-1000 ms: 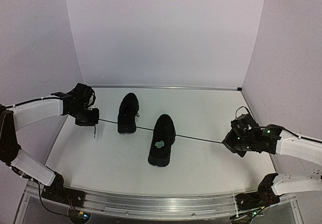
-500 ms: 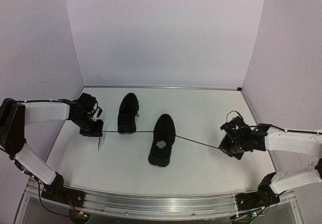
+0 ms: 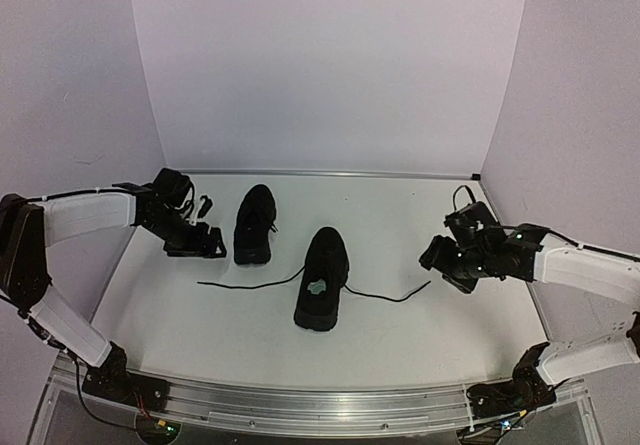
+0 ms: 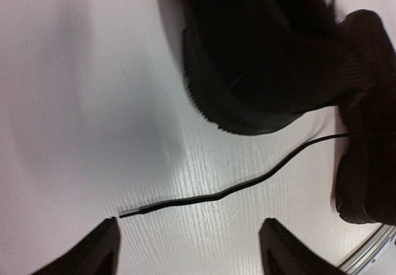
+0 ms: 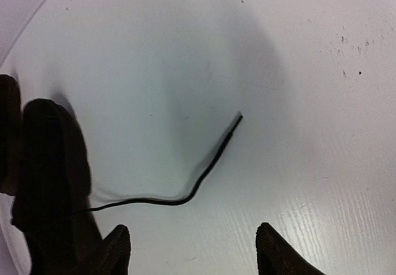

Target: Tie the shoes

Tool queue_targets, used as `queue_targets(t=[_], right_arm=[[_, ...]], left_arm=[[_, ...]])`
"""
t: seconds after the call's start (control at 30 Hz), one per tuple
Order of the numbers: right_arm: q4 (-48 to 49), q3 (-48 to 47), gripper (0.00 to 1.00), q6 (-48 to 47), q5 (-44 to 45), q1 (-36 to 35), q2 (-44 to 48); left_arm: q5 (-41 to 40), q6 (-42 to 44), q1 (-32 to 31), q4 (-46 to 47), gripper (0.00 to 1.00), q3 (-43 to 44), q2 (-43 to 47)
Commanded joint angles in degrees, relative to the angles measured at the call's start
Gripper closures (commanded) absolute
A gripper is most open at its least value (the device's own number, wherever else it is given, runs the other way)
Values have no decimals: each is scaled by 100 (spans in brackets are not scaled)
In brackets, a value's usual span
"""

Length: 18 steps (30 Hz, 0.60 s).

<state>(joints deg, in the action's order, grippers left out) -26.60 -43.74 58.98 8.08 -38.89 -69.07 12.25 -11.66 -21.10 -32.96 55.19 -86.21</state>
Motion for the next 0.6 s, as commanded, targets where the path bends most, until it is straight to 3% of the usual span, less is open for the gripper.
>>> queue_targets(t=[0.0, 0.13, 0.33, 0.47, 0.57], right_arm=[[44, -595, 14, -670, 216, 21, 601], [143, -1116, 2, -1534, -93, 16, 628], [47, -2567, 2, -3023, -801, -4, -21], [93, -3251, 2, -3464, -780, 3, -391], [135, -3642, 2, -3767, -852, 5, -753]], left_arm=[[139, 427, -17, 58, 2, 744, 678], [808, 762, -17, 442, 0, 728, 1107], [1351, 914, -18, 1115, 0, 551, 1455], [868, 971, -20, 1546, 0, 638, 1407], [1599, 1806, -17, 972, 0, 1066, 986]])
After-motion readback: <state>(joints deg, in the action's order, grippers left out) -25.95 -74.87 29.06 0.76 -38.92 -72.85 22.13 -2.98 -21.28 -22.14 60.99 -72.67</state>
